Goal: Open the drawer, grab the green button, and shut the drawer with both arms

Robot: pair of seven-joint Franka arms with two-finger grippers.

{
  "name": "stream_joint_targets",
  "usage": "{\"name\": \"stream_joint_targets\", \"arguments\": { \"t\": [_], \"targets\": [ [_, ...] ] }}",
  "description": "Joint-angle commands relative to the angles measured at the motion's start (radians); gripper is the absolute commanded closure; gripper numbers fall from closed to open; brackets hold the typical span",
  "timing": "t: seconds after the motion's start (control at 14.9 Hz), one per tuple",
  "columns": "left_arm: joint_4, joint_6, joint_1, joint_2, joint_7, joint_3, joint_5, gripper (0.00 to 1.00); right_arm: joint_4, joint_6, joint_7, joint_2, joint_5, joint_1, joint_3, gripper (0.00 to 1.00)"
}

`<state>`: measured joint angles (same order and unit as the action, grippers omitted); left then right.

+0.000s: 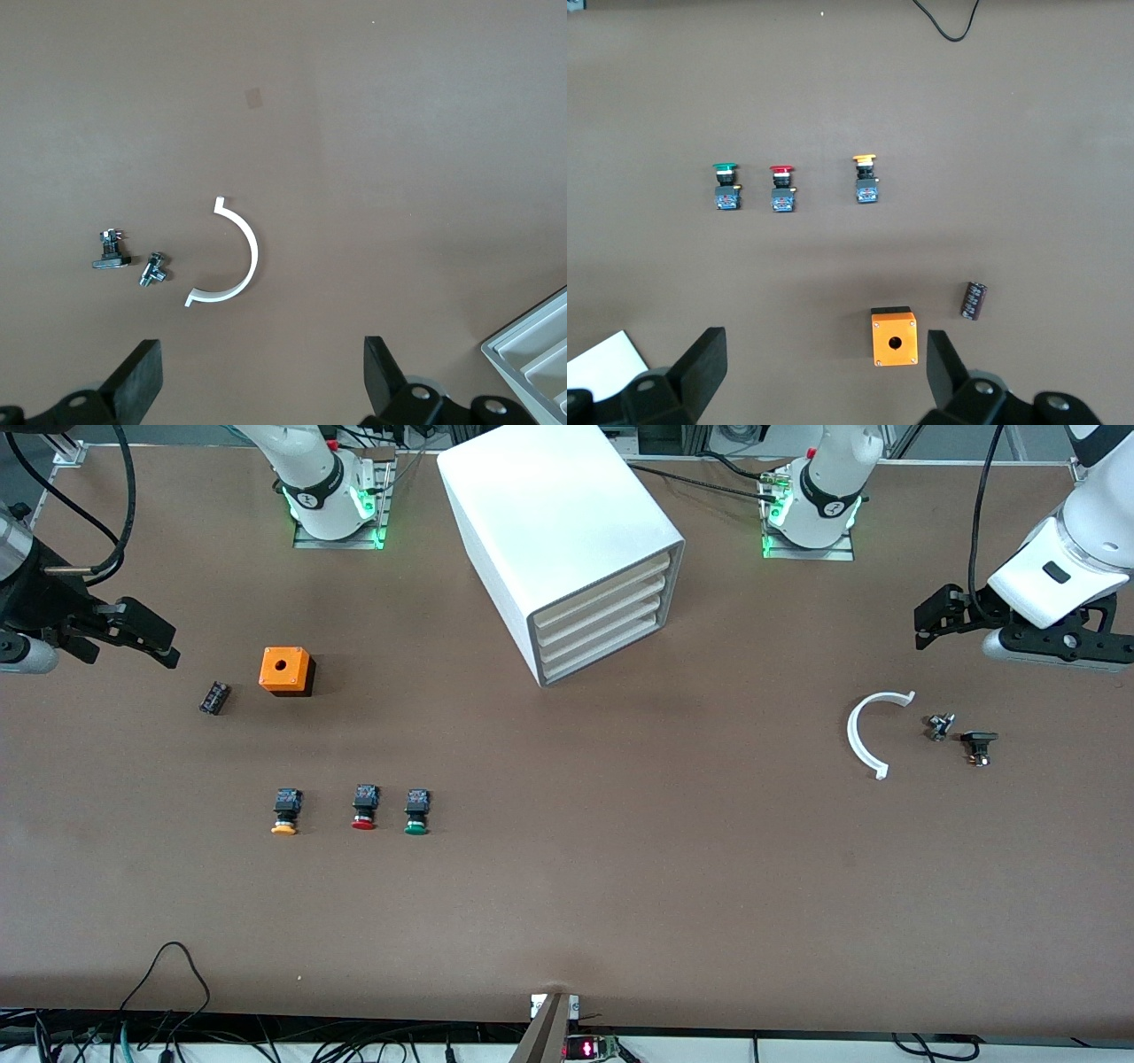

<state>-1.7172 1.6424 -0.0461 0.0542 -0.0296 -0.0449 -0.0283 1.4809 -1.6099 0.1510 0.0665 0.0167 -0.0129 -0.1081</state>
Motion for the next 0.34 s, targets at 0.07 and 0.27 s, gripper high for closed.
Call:
{"name": "stream_joint_targets", "arguments": {
  "t": [0.07,0.27],
  "targets": [
    [0.002,-0.012,-0.001,0.016,0.005,-0.003,-0.018,0.0,-0.036,0.018,-0.016,0.021,-0.027,-0.024,-0.019,0.0],
    [0.007,-0.012,-0.008,0.018,0.008,-0.003,-0.018,0.0,-0.039,0.027,-0.016,0.021,-0.026,-0.024,-0.019,0.0]
  ]
}}
